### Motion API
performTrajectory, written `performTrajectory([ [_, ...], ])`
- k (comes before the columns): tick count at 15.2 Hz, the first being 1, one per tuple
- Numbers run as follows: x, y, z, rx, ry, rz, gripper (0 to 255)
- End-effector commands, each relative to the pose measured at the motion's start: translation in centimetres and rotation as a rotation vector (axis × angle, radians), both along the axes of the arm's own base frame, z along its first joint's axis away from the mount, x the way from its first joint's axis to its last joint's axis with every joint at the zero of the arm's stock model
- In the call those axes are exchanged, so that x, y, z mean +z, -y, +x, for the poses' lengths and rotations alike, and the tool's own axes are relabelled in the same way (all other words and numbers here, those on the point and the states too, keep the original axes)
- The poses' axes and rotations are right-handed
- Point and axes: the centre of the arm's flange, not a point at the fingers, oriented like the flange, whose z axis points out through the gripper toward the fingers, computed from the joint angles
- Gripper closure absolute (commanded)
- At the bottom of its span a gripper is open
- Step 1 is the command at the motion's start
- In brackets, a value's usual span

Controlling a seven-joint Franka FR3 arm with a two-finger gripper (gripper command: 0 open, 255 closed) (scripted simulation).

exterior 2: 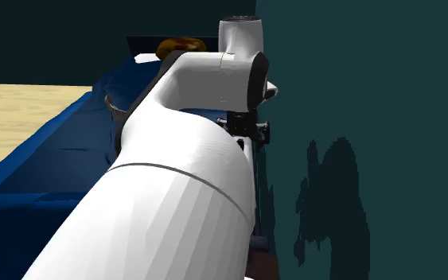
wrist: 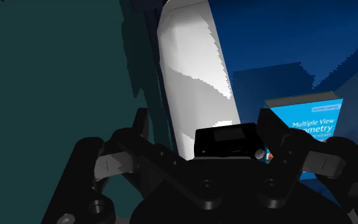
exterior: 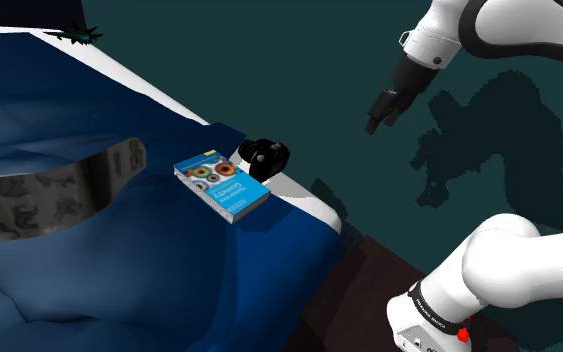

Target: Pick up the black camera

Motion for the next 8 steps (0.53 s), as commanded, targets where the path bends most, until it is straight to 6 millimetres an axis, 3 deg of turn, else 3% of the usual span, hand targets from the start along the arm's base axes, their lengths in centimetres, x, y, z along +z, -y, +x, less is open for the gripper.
performTrajectory([
  [1, 0.0, 0.0, 0.0, 0.0, 0.0, 0.0, 0],
  [8, -4.2, -2.4, 7.6, 0.082, 0.016, -0.015, 0],
])
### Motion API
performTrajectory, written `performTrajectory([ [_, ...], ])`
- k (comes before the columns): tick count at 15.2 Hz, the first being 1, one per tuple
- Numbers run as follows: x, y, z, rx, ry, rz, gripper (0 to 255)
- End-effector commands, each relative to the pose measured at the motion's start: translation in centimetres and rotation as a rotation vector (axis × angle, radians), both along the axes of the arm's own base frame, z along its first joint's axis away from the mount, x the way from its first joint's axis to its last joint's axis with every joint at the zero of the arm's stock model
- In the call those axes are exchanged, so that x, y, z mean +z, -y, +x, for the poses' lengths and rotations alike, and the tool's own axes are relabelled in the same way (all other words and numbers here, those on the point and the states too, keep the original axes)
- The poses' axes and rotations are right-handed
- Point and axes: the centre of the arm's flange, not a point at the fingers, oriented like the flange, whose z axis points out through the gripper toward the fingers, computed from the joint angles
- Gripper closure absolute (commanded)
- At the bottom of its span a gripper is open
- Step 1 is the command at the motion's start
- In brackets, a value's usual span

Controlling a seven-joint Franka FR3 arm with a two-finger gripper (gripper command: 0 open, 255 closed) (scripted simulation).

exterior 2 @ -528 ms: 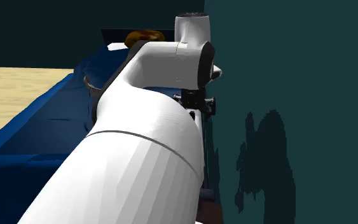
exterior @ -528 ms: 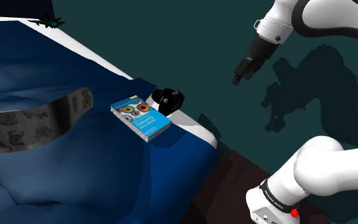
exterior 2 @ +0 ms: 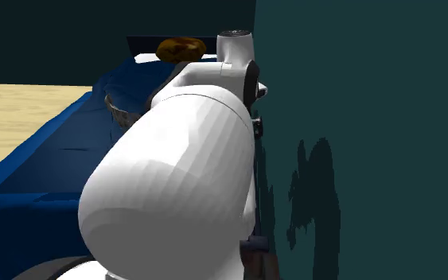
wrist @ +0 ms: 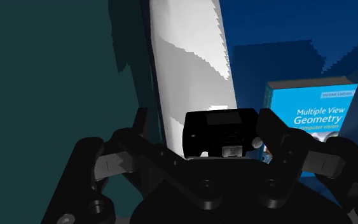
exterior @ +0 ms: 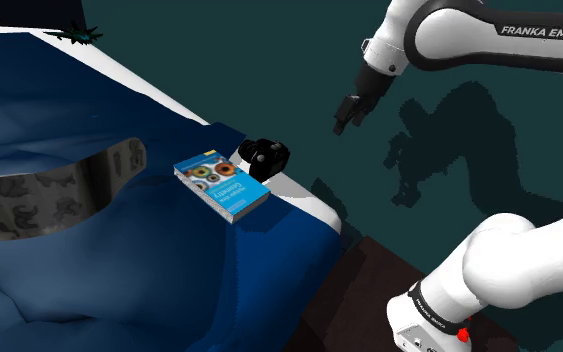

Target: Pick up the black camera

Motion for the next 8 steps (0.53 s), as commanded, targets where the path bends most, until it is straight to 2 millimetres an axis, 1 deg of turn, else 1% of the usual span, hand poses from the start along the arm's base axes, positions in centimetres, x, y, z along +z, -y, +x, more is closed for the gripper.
performTrajectory([
  [1, -1.2, -0.8, 2.2, 0.024, 0.006, -0.004, 0],
  [8, -5.3, -3.8, 9.6, 0.106, 0.022, -0.019, 0],
])
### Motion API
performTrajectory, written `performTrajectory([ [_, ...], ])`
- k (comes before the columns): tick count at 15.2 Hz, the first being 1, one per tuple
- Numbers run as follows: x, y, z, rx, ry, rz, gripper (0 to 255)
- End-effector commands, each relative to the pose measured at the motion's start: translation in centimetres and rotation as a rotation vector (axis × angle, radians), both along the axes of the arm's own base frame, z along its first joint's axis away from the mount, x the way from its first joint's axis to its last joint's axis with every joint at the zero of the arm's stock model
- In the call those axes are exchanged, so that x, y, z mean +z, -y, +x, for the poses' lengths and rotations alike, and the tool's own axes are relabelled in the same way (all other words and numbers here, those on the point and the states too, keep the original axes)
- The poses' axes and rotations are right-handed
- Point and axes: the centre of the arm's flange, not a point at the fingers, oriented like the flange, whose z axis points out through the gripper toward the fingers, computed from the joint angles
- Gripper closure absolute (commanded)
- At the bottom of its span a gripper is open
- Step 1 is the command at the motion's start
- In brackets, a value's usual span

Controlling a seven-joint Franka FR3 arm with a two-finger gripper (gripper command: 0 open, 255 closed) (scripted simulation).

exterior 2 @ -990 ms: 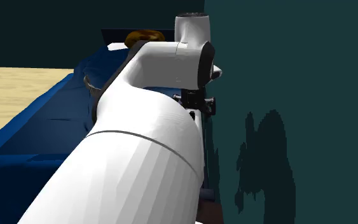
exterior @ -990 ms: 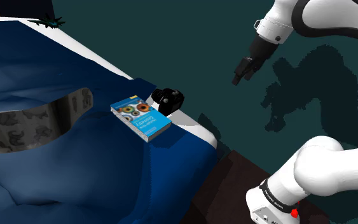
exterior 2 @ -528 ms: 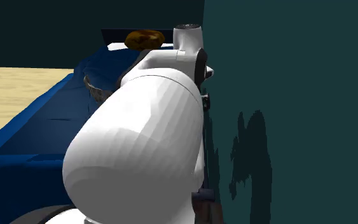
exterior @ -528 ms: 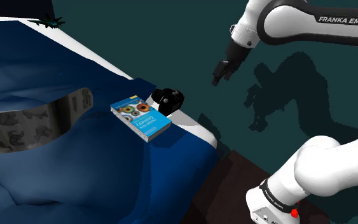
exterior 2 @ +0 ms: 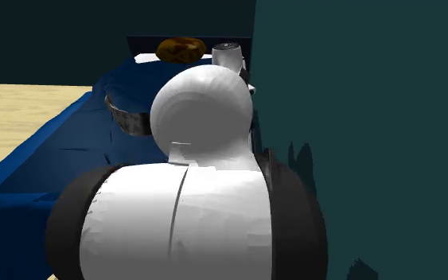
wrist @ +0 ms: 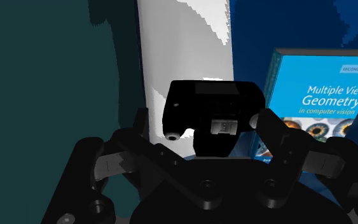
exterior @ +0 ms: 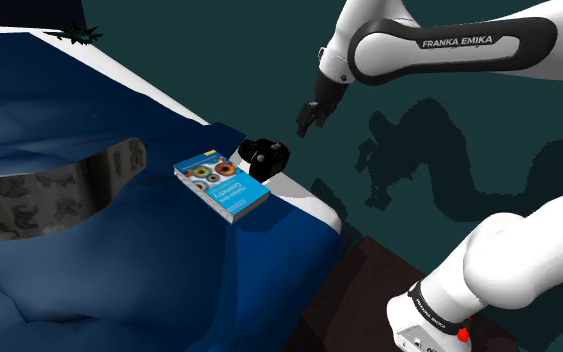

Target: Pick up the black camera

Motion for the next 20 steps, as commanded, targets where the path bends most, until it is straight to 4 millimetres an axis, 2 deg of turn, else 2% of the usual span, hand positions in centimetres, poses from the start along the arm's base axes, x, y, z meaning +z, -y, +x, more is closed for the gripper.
performTrajectory([
  [1, -1.2, -0.9, 2.7, 0.024, 0.005, -0.003, 0],
  [10, -6.4, -5.8, 11.8, 0.13, 0.026, -0.022, 0],
  [18, -10.4, -6.0, 12.2, 0.135, 0.027, -0.023, 0],
  [20, -10.7, -6.0, 12.2, 0.135, 0.027, -0.023, 0],
])
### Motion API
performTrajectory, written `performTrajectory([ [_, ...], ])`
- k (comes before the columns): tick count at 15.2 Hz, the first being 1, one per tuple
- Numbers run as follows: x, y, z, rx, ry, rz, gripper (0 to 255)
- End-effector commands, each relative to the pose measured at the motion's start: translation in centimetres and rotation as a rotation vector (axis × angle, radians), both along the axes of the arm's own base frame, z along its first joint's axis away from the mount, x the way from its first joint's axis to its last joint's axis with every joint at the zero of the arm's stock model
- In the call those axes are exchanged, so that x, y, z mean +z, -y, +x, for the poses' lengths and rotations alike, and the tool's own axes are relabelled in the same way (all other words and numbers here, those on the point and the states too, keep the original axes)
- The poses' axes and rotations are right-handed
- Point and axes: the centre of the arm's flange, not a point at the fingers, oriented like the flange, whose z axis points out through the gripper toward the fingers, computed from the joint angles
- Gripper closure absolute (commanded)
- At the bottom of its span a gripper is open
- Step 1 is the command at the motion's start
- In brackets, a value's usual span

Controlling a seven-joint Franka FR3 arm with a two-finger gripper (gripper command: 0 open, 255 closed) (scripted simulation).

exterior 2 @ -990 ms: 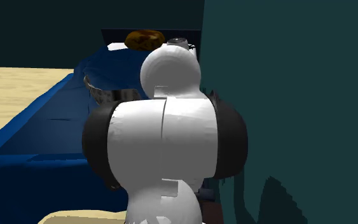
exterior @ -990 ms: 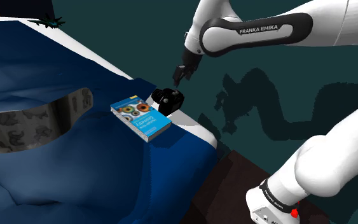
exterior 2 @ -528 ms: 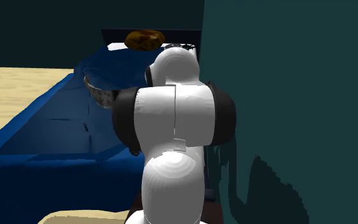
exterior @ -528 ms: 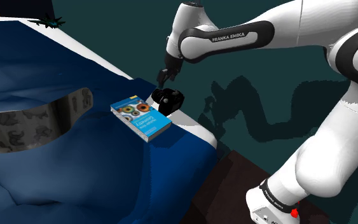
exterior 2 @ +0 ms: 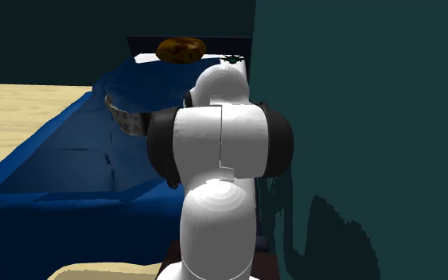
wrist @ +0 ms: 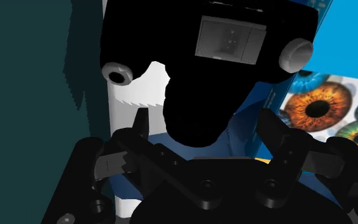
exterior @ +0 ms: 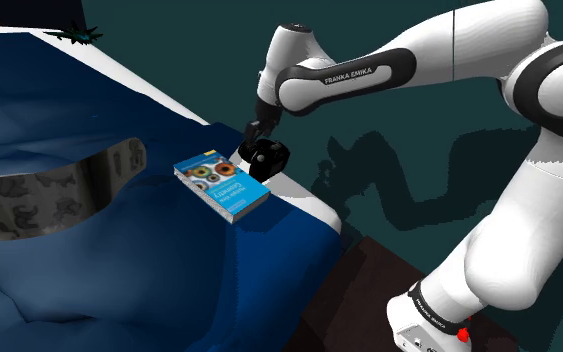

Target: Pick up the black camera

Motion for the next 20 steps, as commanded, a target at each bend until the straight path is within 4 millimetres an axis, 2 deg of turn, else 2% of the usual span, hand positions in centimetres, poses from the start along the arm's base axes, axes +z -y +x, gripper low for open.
performTrajectory([
  [1, -0.2, 0.0, 0.0, 0.0, 0.001, 0.0, 255],
  [10, -0.2, 0.0, 0.0, 0.0, 0.001, 0.0, 255],
  [20, 5.1, 0.0, 0.0, 0.0, 0.001, 0.0, 255],
])
